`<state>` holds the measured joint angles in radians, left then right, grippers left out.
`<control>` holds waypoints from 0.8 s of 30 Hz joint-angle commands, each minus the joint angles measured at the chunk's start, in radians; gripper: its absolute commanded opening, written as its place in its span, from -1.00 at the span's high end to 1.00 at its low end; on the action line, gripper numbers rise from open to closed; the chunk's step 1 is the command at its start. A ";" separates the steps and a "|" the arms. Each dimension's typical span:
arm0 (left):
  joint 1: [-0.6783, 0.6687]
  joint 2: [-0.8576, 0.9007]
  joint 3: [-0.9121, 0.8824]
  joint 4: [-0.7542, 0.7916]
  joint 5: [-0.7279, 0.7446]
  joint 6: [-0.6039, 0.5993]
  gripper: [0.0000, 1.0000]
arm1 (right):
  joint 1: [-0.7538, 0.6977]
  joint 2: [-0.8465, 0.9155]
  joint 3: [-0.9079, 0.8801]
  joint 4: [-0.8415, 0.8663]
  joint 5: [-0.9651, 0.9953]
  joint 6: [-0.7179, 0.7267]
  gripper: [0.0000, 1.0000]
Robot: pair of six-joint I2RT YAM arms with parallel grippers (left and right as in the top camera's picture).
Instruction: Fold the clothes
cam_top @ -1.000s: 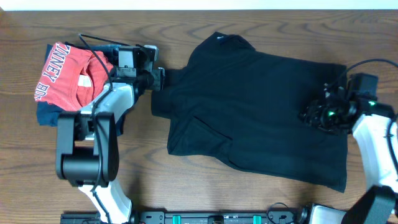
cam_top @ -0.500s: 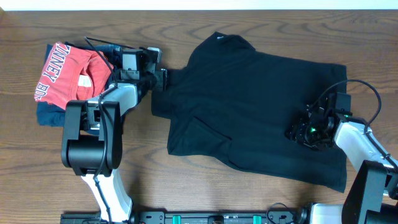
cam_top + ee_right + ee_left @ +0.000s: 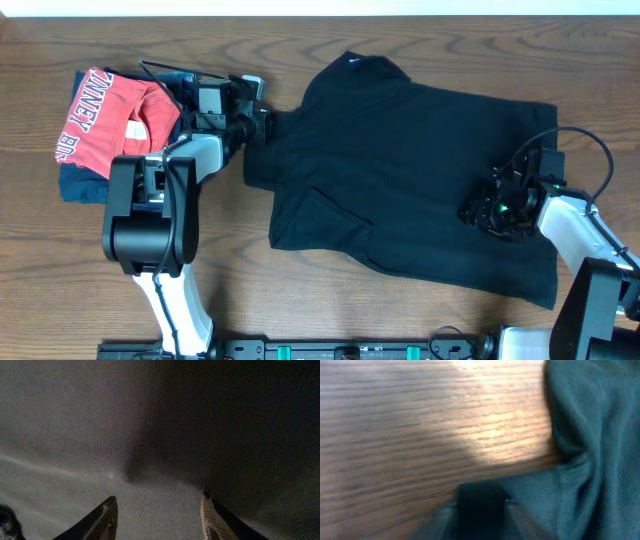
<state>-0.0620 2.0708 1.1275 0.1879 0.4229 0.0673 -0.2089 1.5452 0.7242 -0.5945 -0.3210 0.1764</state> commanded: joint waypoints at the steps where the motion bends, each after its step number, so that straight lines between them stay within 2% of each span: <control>1: -0.002 0.024 0.008 0.018 0.011 -0.050 0.78 | 0.021 0.000 -0.008 0.009 0.003 0.010 -0.03; 2: -0.001 0.023 0.011 0.024 0.011 -0.071 0.88 | 0.021 0.000 -0.008 0.012 0.004 0.010 -0.01; 8: 0.040 -0.016 0.029 0.074 0.010 -0.159 0.88 | 0.021 0.005 -0.024 0.034 0.080 0.056 0.24; 17: 0.088 -0.032 0.033 0.050 0.026 -0.167 0.88 | 0.020 0.045 -0.033 0.043 0.096 0.056 0.28; 18: 0.087 -0.032 0.033 0.055 0.058 -0.167 0.74 | 0.020 0.051 -0.033 0.044 0.097 0.056 0.25; 20: 0.080 -0.032 0.033 0.060 0.109 -0.167 0.28 | 0.021 0.060 -0.033 0.045 0.096 0.056 0.11; 24: 0.051 -0.028 0.032 0.054 0.116 -0.161 -0.11 | 0.021 0.064 -0.033 0.046 0.096 0.056 -0.02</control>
<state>0.0120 2.0663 1.1328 0.2428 0.4973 -0.0971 -0.2085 1.5570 0.7162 -0.5556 -0.2855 0.2302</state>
